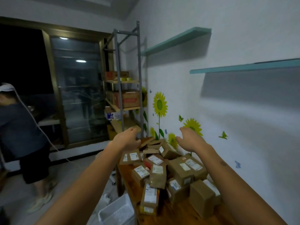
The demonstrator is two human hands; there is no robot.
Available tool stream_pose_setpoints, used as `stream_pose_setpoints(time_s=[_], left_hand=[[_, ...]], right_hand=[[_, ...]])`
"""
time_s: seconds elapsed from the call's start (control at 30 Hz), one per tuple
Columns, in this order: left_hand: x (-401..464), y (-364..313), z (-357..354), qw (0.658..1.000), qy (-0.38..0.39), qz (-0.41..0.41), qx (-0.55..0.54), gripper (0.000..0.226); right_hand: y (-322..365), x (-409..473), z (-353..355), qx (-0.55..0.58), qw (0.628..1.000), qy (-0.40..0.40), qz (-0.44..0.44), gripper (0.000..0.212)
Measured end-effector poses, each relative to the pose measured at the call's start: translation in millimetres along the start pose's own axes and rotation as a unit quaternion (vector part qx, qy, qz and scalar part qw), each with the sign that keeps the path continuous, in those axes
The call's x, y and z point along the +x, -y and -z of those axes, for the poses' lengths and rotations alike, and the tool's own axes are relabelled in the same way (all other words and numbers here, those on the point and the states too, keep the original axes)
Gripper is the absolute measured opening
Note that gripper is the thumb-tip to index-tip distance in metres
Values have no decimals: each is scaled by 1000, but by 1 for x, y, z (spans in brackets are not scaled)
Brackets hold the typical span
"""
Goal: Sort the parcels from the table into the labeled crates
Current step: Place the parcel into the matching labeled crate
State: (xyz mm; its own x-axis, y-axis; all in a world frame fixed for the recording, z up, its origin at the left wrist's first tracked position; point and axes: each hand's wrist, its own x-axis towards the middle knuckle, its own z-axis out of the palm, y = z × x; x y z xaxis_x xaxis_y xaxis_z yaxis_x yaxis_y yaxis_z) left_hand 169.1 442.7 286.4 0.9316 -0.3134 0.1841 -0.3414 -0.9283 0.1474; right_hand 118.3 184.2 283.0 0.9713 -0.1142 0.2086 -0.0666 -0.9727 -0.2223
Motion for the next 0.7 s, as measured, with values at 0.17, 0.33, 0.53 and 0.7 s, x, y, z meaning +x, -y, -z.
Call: stream_pose_setpoints(time_s=[0.17, 0.33, 0.53, 0.7], left_hand=[[121, -20, -70, 997, 66, -46, 1, 60], [215, -35, -133, 988, 116, -103, -6, 61], [327, -55, -242, 965, 205, -164, -19, 68], [394, -74, -336, 937, 252, -240, -38, 69]], right_hand=[[-63, 83, -57, 44, 997, 6, -68, 61], [-107, 145, -120, 89, 986, 34, -140, 55], [-159, 187, -192, 131, 957, 64, -252, 57], [-191, 214, -261, 170, 924, 51, -338, 42]])
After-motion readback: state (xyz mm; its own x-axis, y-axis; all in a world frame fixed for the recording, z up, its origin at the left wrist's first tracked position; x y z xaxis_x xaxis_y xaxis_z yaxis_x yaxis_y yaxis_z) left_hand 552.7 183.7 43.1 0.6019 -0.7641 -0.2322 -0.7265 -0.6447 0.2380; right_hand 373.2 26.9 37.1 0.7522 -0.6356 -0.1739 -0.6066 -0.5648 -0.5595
